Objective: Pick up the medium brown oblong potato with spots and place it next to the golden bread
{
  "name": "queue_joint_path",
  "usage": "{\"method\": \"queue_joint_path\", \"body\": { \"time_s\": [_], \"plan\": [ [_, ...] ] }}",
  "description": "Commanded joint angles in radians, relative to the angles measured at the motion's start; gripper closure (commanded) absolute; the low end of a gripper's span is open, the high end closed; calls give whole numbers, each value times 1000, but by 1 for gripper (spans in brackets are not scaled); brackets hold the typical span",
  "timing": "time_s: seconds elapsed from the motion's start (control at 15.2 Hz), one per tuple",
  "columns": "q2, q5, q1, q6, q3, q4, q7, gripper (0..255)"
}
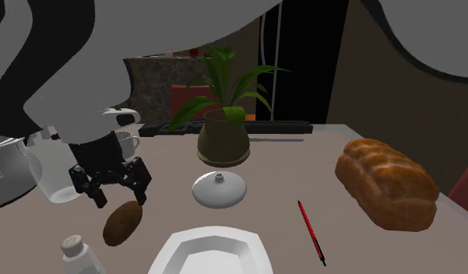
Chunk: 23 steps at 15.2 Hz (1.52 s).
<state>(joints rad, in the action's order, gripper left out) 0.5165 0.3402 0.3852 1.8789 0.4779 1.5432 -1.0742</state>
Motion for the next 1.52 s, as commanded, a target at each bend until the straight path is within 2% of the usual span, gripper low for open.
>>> {"method": "queue_joint_path", "body": {
  "time_s": [0.0, 0.46, 0.99, 1.06, 1.45],
  "plan": [
    [64, 23, 35, -20, -9, -76, -18, 0],
    [88, 41, 27, 67, -21, -10, -32, 0],
    [88, 41, 27, 67, -21, -10, -32, 0],
    [88, 41, 27, 67, -21, -10, -32, 255],
    [88, 41, 27, 67, -21, -11, -32, 255]
  ]
}}
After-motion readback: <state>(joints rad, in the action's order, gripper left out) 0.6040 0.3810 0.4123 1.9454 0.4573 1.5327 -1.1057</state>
